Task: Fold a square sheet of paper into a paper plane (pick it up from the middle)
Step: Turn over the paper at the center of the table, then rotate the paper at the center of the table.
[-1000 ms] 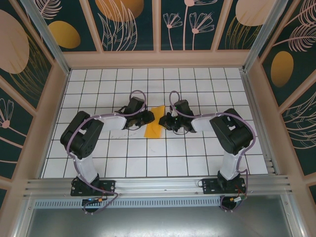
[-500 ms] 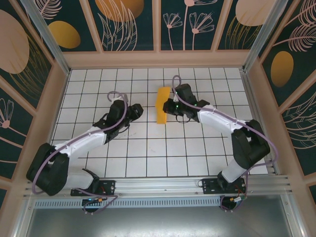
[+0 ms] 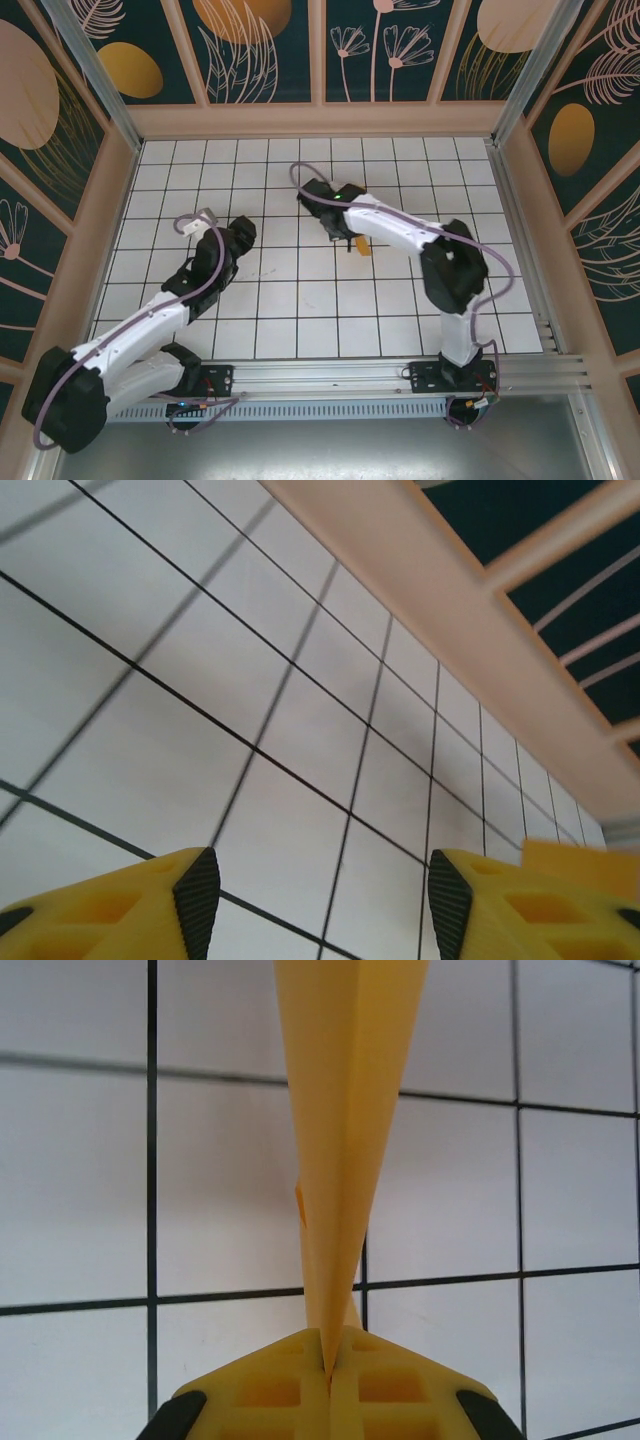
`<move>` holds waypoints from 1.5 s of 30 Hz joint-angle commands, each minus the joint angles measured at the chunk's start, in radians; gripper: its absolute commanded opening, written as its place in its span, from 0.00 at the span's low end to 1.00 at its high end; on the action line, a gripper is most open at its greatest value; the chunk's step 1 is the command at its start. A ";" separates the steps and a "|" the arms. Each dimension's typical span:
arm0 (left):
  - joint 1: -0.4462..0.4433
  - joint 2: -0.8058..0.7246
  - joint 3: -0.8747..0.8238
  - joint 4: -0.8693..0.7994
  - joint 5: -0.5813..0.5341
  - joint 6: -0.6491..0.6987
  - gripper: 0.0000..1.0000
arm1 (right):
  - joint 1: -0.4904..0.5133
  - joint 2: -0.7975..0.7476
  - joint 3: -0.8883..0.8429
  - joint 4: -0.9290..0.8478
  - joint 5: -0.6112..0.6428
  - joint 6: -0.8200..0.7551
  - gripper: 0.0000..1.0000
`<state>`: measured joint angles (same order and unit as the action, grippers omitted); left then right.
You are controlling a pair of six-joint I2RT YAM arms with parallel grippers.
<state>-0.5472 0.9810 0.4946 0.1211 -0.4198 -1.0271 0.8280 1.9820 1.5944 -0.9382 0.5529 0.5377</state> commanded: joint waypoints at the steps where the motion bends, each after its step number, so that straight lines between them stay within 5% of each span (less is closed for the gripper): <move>1: 0.009 -0.072 -0.033 -0.054 -0.123 -0.049 0.61 | 0.060 0.109 0.114 -0.108 0.013 0.022 0.07; 8: 0.009 -0.174 -0.065 -0.090 -0.165 -0.052 0.62 | 0.120 0.218 0.249 0.017 -0.281 -0.022 0.32; 10: 0.010 -0.177 -0.064 -0.087 -0.150 -0.036 0.62 | 0.107 0.106 0.132 0.193 -0.405 -0.026 0.49; 13: 0.012 -0.148 -0.055 -0.047 -0.087 0.007 0.62 | 0.036 -0.092 -0.136 0.487 -0.606 0.014 0.61; 16: 0.011 -0.078 -0.030 0.009 0.013 0.056 0.63 | -0.076 -0.243 -0.412 0.766 -0.811 0.088 0.54; 20: 0.012 0.078 0.032 0.067 0.168 0.090 0.63 | -0.178 -0.311 -0.633 1.016 -0.992 0.158 0.27; 23: 0.011 0.212 0.100 0.097 0.304 0.114 0.62 | -0.191 -0.285 -0.670 1.050 -1.020 0.163 0.18; 28: 0.011 0.384 0.182 0.163 0.508 0.130 0.59 | -0.191 -0.239 -0.700 1.062 -0.978 0.211 0.18; 45: 0.010 0.806 0.443 0.177 0.821 0.139 0.51 | -0.115 -0.195 -0.904 1.292 -0.829 0.726 0.21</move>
<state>-0.5404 1.7435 0.8959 0.2649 0.3275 -0.8951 0.6727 1.7668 0.7303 0.3092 -0.3347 1.0996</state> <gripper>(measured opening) 0.511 0.205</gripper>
